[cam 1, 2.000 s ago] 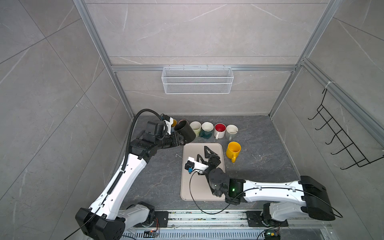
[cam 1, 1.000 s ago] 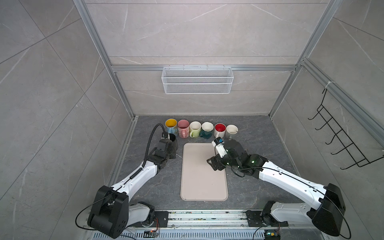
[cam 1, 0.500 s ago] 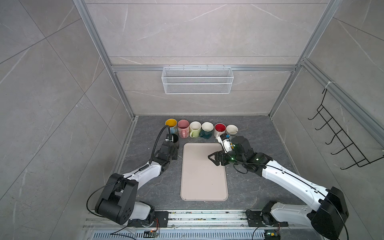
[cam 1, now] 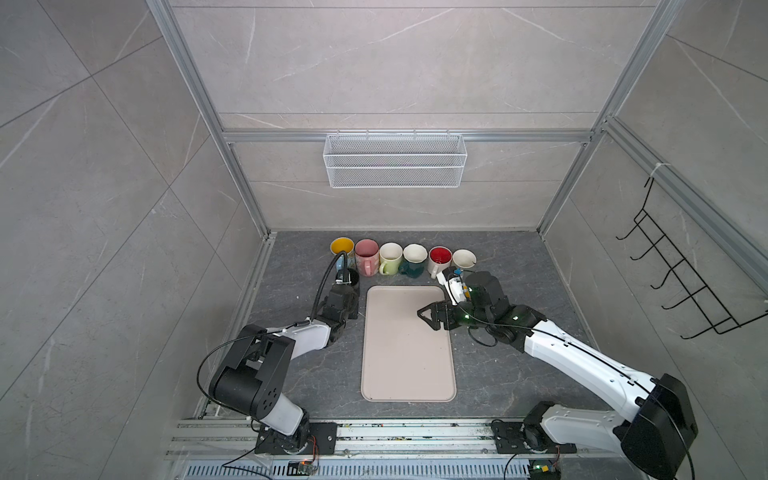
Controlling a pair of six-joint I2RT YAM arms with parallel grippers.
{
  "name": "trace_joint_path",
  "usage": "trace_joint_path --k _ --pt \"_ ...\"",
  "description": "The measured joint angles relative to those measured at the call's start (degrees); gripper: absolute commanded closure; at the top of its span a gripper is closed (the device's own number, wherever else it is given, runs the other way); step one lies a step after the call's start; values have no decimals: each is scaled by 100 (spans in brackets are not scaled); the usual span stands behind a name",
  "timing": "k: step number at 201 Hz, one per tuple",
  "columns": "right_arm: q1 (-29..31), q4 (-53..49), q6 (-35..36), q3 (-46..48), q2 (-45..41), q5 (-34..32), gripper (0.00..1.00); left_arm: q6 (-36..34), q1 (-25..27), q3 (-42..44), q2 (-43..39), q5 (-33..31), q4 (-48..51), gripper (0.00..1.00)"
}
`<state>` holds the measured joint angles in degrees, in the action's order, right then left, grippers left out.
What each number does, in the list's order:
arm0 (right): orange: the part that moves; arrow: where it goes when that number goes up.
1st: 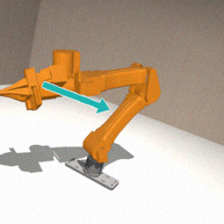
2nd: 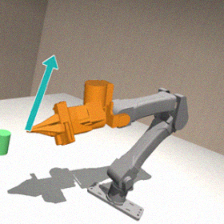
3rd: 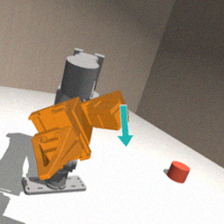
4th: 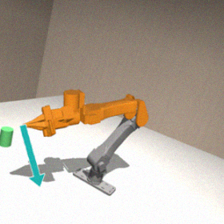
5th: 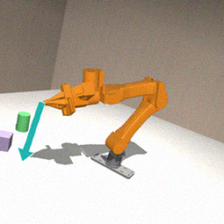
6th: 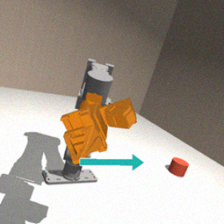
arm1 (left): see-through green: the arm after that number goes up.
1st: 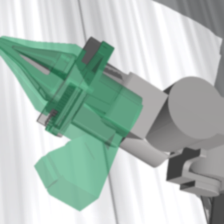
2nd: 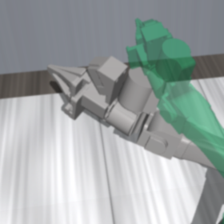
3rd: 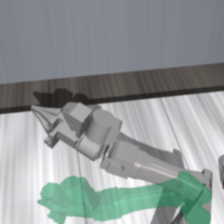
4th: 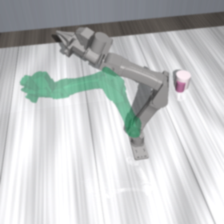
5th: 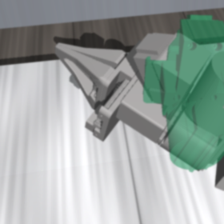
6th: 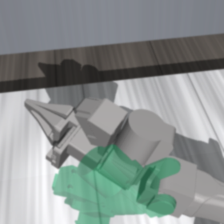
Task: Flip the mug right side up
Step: 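Lower the black mug upright beside the blue mug and open the left gripper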
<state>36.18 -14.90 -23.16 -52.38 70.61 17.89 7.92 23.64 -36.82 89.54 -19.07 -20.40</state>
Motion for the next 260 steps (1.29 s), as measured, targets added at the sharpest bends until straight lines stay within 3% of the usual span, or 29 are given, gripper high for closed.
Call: trace_joint_path --k 80,168,260 --pt "-50 22 -42 55 -2 61 14 278 0 -264 131 -37 289 100" --pt "-59 26 -68 76 -2 103 12 442 0 -334 -140 63 732 56" --pt "-109 -98 -107 -46 -2 85 7 387 44 -164 -1788 308 931 49"
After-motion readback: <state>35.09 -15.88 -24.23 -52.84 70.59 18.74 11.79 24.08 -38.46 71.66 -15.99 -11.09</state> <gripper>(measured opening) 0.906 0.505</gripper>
